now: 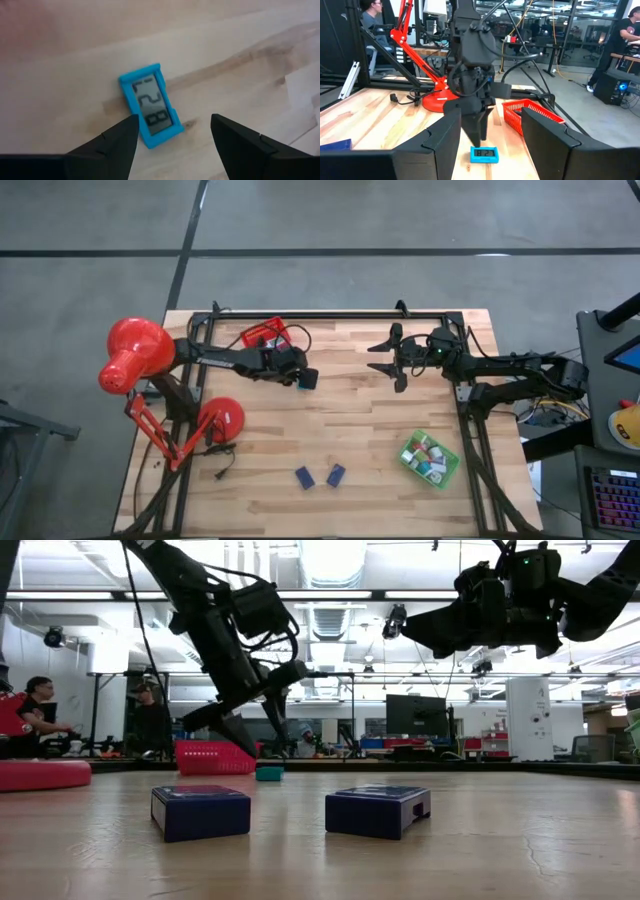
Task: Pick & Place Office items
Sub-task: Put the light blue digital clock into the red bin
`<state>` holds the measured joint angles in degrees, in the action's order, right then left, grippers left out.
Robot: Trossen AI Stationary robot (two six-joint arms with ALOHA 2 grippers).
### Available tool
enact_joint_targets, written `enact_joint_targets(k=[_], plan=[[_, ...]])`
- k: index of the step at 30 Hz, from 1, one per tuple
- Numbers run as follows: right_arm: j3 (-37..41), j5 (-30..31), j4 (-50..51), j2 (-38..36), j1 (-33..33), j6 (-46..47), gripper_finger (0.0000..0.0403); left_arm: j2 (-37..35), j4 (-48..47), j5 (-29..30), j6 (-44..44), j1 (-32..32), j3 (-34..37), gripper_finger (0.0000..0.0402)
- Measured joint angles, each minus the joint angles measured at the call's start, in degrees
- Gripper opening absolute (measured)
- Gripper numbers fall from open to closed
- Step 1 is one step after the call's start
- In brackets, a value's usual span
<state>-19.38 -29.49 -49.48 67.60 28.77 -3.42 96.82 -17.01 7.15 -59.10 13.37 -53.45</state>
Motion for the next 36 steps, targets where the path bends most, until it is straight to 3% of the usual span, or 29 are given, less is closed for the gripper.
enact_joint_targets(k=[13,36], plan=[[0.00,0.00,-0.01,0.01,0.00,0.00,0.0203,4.08,2.45,3.15,-3.84,0.16,-0.65,0.0255],[0.00,0.00,0.00,0.01,0.00,0.00,0.0203,6.53,1.16,2.89,-5.69,0.11,-0.76,0.0243]])
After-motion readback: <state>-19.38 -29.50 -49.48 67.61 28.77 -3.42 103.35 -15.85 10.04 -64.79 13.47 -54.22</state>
